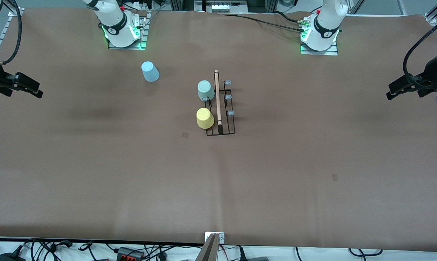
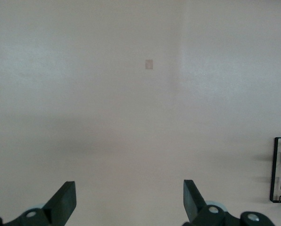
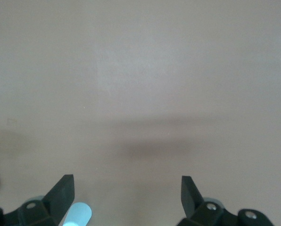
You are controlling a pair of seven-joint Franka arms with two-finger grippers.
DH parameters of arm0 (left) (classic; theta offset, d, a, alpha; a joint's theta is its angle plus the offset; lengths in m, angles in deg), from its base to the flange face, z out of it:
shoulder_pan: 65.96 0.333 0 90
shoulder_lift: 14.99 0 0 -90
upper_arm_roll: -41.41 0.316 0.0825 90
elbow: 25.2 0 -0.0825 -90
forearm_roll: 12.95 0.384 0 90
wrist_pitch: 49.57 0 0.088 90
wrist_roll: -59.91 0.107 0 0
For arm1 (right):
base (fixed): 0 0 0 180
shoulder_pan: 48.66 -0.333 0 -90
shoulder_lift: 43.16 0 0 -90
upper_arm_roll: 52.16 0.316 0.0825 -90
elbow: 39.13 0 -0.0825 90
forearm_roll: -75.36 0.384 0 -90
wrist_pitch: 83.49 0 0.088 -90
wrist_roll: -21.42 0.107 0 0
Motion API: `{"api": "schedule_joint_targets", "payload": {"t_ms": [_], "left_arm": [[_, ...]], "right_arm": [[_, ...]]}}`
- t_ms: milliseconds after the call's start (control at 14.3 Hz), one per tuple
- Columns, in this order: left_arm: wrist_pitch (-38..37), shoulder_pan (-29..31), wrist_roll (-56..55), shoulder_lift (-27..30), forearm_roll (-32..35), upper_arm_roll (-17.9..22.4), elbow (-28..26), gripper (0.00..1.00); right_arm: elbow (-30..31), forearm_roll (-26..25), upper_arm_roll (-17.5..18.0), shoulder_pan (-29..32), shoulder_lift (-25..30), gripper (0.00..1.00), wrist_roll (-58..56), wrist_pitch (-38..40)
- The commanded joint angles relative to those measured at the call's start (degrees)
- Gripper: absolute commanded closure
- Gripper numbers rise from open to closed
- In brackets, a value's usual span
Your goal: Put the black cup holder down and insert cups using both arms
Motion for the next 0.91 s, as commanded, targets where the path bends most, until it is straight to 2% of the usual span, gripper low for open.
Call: {"api": "schedule_joint_targets", "payload": {"t_ms": [0,841], "left_arm": [[-0.91,0.01,0.43,-0.51,-0.16,-0.03,1.42,0.0],[-0.82,0.01,0.43,-0.6,-0.07,-0.03,1.42,0.0]], "right_arm": [[0.69,-0.57,0.37,-0.07,1.66,0.0,-1.11,1.43],[1.39,-0.39,0.64,-0.07,1.22,0.0,-1.29,0.29]]}}
